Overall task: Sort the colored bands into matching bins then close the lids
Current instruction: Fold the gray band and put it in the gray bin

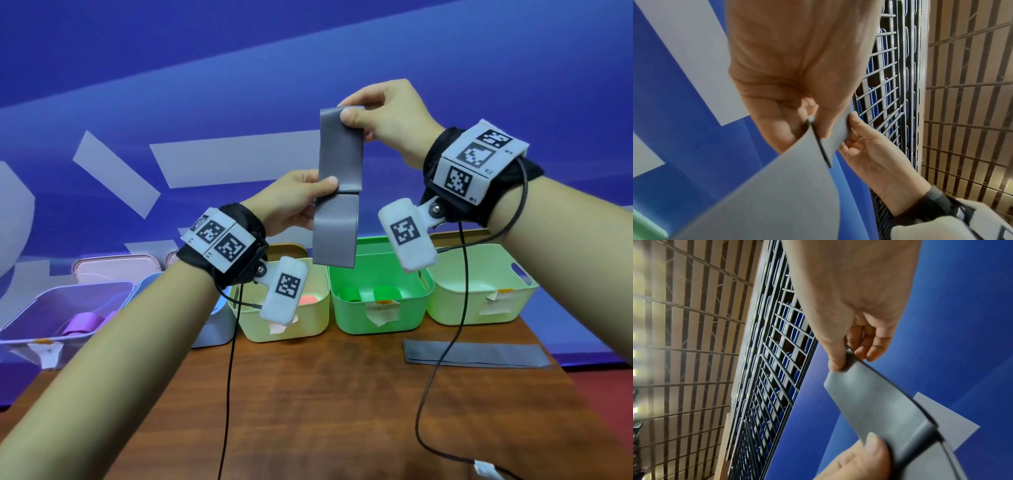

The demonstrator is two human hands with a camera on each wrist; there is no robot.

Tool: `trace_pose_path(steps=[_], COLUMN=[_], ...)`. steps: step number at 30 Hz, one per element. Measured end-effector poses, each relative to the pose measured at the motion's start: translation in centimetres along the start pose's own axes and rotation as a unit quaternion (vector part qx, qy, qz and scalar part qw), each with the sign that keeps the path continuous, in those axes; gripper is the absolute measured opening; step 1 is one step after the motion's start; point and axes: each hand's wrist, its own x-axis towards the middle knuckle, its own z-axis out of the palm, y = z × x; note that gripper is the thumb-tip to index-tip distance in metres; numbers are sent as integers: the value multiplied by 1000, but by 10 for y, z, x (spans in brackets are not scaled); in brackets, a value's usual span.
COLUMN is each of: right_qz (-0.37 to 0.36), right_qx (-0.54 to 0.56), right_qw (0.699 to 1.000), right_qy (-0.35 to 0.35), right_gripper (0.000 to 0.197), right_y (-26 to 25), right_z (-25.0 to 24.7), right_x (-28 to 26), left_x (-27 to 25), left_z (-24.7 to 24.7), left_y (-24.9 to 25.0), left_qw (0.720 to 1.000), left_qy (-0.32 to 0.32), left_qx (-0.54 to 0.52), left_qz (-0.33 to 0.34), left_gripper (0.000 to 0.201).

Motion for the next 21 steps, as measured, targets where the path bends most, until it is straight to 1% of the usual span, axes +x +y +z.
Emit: trace_pose_path(steps=[3, 5, 8, 12, 14, 16, 18, 21], right_qz=[-16, -26, -41, -57, -63, -71, -80, -103], right_qx=[11, 9, 4, -6, -6, -2, -7, -25], right_qw=[1000, 1000, 999, 998, 997, 996, 995, 991], right_qy=[-8, -2, 7, -17, -35, -55, -67, -77], right_gripper=[7, 8, 10, 10, 10, 12, 14, 15], right_y=[-1, 0, 2, 3, 5, 7, 9, 13], right_z=[-1, -2, -5, -3, -1, 2, 3, 6], right_x=[-2, -4, -7, -15, -19, -23, -28, -34], left_x=[3, 4, 5, 6, 5, 4, 4, 4], left_z=[0, -1, -4, -8, -9, -11, -15, -20], left_y=[1, 1, 0, 0, 2, 4, 6, 9], left_qw=[999, 993, 976, 944, 932, 923, 914, 920], left_qy=[17, 9, 4, 5, -1, 17, 51, 109], left_qx=[-47, -113, -219, -327, -360, -381, -399, -371], left_qz=[-8, -8, -6, -36, -46, -53, -63, -64], left_gripper=[17, 18, 23, 34, 44, 48, 42, 26])
